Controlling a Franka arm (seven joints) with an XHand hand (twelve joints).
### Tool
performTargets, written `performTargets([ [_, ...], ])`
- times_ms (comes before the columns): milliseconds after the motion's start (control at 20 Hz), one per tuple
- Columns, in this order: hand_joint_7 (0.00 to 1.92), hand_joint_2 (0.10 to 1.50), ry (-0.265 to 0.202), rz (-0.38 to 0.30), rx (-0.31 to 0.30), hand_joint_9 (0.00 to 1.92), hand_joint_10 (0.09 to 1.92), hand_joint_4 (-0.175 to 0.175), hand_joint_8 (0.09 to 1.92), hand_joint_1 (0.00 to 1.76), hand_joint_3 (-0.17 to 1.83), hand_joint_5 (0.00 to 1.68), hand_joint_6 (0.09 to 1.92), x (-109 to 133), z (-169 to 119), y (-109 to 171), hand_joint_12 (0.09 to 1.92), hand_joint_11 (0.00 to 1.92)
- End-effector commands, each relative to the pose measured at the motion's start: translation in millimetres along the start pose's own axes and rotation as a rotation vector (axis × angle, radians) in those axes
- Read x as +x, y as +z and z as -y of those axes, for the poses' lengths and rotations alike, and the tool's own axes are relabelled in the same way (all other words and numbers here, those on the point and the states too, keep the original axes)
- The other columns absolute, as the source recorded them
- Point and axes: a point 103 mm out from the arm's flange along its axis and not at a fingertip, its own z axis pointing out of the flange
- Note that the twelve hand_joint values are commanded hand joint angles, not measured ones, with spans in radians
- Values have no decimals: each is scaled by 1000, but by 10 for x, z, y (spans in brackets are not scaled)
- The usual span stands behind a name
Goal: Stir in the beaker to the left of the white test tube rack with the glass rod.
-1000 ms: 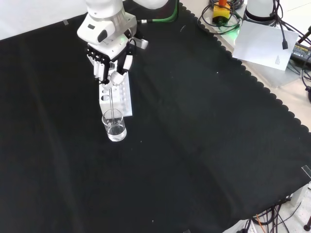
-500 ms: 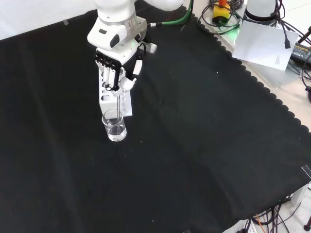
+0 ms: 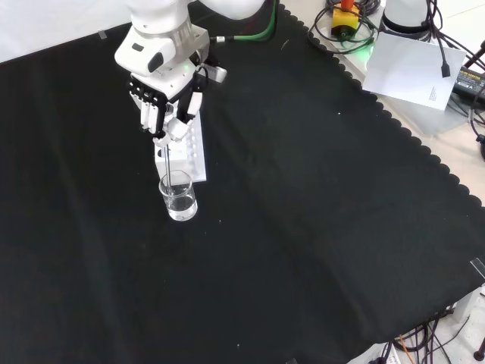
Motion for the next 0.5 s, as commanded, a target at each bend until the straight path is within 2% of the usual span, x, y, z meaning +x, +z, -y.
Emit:
performTargets([
  [50, 1104, 848, 30, -2, 7, 1752, 766, -175, 1197, 1299, 448, 1128, 545, -177, 149, 19, 762, 1708],
  [500, 1104, 847, -5, 9, -13, 1753, 766, -175, 1197, 1299, 448, 1128, 546, 101, 258, -122, 763, 1707],
])
